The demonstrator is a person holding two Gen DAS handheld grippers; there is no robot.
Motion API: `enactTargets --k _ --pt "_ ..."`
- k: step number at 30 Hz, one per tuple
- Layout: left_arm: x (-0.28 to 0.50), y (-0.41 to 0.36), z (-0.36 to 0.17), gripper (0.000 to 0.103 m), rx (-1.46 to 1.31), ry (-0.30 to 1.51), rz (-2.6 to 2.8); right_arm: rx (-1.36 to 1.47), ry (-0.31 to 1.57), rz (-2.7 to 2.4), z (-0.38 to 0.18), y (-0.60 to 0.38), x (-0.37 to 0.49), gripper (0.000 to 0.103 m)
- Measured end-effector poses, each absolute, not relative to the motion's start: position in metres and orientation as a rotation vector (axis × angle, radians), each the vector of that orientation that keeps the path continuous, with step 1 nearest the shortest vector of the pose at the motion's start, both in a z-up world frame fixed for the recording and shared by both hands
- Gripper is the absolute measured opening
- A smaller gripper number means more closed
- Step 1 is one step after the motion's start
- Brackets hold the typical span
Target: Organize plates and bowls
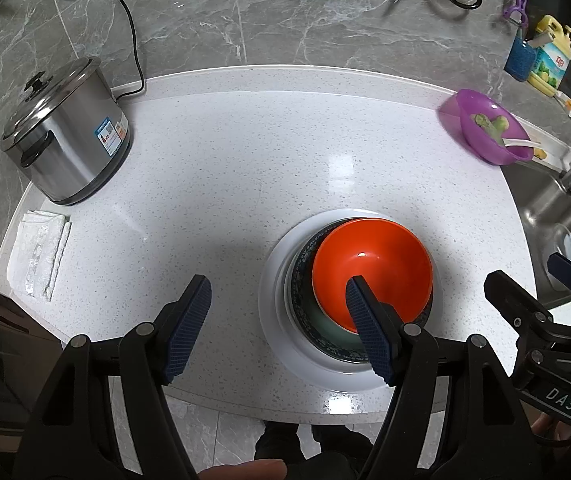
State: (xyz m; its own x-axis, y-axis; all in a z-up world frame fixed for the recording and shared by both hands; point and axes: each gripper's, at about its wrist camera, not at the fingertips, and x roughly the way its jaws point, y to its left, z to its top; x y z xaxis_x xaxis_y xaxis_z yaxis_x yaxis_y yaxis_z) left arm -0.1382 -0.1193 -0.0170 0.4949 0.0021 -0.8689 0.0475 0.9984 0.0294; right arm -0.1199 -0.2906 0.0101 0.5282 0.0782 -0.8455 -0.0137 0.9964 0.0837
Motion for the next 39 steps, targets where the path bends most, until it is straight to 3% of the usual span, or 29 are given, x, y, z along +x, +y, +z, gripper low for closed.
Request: enactTargets --k 39 --pt "-0.1364 -0.1179 -0.0184 0.068 0.047 1.055 -0.030 0.070 1.015 0.051 0.0102 -0.2888 -0.1209 0.103"
